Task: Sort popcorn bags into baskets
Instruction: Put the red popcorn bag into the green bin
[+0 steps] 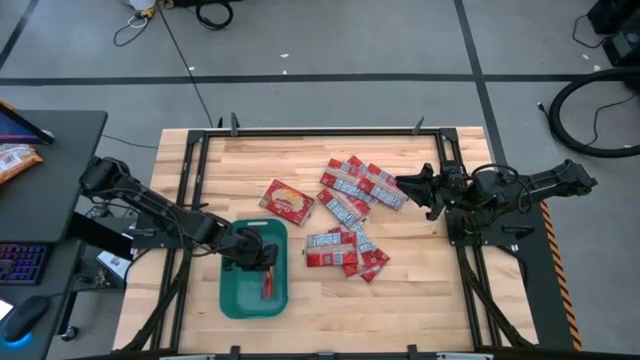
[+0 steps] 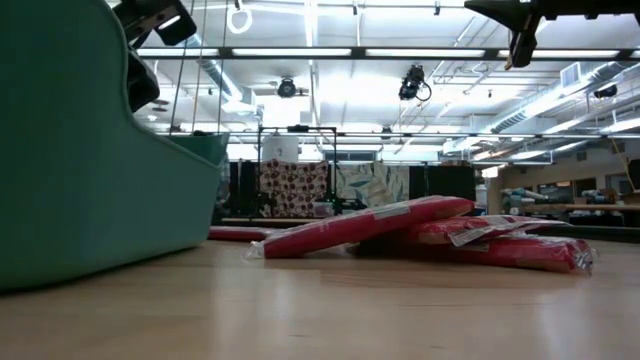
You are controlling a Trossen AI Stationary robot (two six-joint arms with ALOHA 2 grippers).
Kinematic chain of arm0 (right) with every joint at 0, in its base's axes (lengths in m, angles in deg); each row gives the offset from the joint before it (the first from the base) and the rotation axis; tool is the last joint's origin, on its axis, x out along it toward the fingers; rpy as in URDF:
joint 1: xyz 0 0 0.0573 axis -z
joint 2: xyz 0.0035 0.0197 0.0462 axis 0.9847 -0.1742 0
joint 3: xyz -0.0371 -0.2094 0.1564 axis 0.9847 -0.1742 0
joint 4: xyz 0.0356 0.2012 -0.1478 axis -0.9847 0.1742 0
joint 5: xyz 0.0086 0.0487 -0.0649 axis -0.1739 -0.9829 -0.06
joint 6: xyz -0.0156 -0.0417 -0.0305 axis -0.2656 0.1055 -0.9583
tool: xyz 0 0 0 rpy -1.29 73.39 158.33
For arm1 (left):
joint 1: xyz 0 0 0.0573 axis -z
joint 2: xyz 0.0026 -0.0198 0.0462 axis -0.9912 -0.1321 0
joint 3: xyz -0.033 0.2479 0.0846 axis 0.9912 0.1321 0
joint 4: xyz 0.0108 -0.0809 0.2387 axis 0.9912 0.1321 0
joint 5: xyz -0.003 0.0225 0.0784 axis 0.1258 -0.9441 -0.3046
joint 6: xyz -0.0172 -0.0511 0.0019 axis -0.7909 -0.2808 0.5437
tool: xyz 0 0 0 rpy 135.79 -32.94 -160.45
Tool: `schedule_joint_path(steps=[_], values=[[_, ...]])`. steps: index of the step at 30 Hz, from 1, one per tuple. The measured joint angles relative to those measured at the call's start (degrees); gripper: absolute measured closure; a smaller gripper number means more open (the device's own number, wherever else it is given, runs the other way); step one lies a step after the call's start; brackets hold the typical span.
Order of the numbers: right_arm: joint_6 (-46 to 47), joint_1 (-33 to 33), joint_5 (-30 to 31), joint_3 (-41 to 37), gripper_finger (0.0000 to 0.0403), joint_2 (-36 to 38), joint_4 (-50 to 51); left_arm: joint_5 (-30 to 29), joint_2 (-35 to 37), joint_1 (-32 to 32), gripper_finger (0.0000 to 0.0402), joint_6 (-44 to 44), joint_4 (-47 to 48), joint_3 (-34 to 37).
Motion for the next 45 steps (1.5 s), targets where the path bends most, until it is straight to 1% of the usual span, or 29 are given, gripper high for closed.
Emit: schedule_joint_path(steps=[3, 9, 14, 18, 22, 26, 31, 35, 37, 40, 45], values=[[0.0, 0.0, 0.0, 0.0, 0.0277, 0.0, 0.0, 0.6, 0.0, 0.0, 0.0392, -0.3, -1.2, 0.0], [0.0, 0.0, 0.0, 0.0, 0.0277, 0.0, 0.0, -0.5, 0.0, -0.5, 0.0392, 3.3, -11.5, 0.0], [0.0, 0.0, -0.3, 0.0, 0.0277, 0.0, 0.0, -0.4, 0.0, -0.5, 0.0392, 3.8, -12.0, 0.0], [1.7, 0.0, -4.1, 0.1, 0.0277, -0.8, 0.2, 3.1, 0.1, -0.5, 0.0392, 4.4, -12.8, 0.0], [3.5, 0.0, -7.8, 4.0, 0.0277, -5.5, 9.7, 8.3, 0.1, -0.1, 0.0392, 4.6, -10.4, 0.0], [1.5, 0.0, -9.8, 9.0, 0.0277, -11.8, 16.3, 9.4, 0.1, 0.2, 0.0392, 4.5, -4.4, 0.0], [-0.9, 0.0, -11.5, 13.0, 0.0277, -18.3, 16.2, 8.3, 0.2, 0.2, 0.0392, 4.5, -3.6, 0.0], [-1.4, 0.0, -13.2, 14.5, 0.0277, -21.1, 15.7, 8.4, 0.2, 0.2, 0.0392, 5.6, -2.6, 0.0], [-1.5, 0.0, -14.2, 14.7, 0.0277, -22.0, 15.4, 9.5, 0.2, 0.2, 0.0392, 5.5, -2.6, 0.0], [-1.4, 0.0, -15.4, 14.8, 0.0277, -22.4, 15.2, 10.1, 0.2, 0.2, 0.0392, 6.4, -6.3, 0.0], [-1.6, 0.0, -15.6, 14.8, 0.0277, -22.2, 14.2, 9.5, 0.6, 0.2, 0.0392, 10.5, -13.1, 0.0]])
